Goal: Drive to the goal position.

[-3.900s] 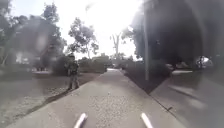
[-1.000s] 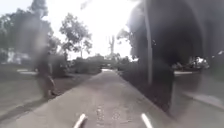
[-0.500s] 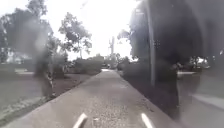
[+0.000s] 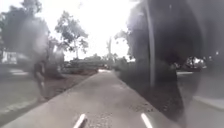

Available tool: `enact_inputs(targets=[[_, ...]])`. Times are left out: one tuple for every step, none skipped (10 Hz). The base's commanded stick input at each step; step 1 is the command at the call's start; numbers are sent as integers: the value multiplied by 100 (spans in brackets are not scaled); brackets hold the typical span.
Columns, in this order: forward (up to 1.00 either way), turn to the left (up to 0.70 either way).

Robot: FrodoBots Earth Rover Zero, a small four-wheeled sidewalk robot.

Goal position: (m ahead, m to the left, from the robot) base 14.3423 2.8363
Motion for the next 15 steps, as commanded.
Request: enact_inputs(targets=[[50,0],[50,0],[50,0],[50,0],[50,0],[50,0],[50,0],[50,0],[50,0],[50,0],[50,0],[50,0],[50,0],[50,0],[50,0]])
